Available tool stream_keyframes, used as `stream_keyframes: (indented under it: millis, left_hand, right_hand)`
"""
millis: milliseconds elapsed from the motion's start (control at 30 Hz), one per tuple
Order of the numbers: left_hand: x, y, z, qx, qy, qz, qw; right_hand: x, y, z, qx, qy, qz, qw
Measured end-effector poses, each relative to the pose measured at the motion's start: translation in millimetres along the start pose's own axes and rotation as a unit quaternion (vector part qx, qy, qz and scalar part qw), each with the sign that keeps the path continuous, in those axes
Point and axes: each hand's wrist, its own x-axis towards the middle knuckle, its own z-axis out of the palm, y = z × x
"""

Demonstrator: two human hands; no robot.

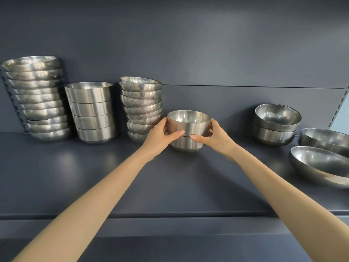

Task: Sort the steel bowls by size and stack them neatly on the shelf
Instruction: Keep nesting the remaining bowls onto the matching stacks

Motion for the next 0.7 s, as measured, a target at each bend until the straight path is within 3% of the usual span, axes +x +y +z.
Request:
stream_keyframes:
  millis: [467, 567, 700]
  left_hand:
    - [10.2, 18.7, 23.1, 0.062, -0.083, -0.04, 0.994]
    - [4.9, 20.8, 16.1, 0.168, -0.134, -0.039, 0.976]
    - [-8.5, 35.8, 2.9, 0.396, -0.146, 0.011, 0.906]
  right_hand:
    - [-13.7, 3.3, -20.0, -0.012, 0.046, 0.048, 0.998]
    - [-24.9, -3.4, -29.0, -0.074, 0.028, 0.041, 0.996]
    - [-43.4, -10.2, -51.6, -0.29, -0.024, 0.046, 0.956]
